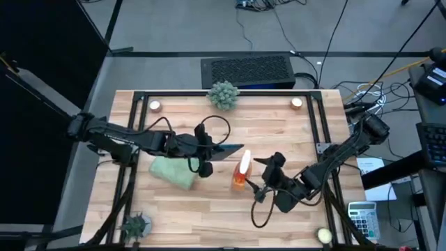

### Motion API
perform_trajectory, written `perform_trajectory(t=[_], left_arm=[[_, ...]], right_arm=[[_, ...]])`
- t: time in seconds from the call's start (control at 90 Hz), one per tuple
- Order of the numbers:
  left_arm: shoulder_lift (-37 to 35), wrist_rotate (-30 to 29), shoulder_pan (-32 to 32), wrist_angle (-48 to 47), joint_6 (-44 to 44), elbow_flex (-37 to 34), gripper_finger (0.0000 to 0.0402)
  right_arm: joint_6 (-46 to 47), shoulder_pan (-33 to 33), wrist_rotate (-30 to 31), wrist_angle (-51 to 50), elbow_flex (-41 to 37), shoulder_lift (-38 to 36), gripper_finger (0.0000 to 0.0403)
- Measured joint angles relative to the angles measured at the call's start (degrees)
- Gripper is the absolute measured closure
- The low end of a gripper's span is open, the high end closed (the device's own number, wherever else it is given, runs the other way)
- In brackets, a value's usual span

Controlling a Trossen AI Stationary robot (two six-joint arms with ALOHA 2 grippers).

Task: Apply microfiber cloth
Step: Spray the back of the blue tablet using the orange spray bottle

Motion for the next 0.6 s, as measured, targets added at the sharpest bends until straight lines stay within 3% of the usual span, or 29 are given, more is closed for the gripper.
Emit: perform_trajectory(t=[0.122,0.267,0.367,0.6], left_arm=[[0.0,0.12,-0.02,-0.02,0.07,0.0,0.0391],[0.0,0.26,0.02,0.0,0.29,0.0,0.0391],[0.0,0.26,0.05,0.2,0.4,0.0,0.0391],[0.66,2.01,1.67,6.38,3.56,0.0,0.0391]], right_arm=[[-2.57,-1.52,-0.56,0.53,0.02,-1.46,0.003],[-4.2,-4.72,-7.56,0.86,0.02,-1.33,0.003],[-6.11,-6.52,-9.2,2.56,0.02,-0.93,0.003],[-12.16,-7.2,-13.94,8.47,0.02,-0.93,0.003]])
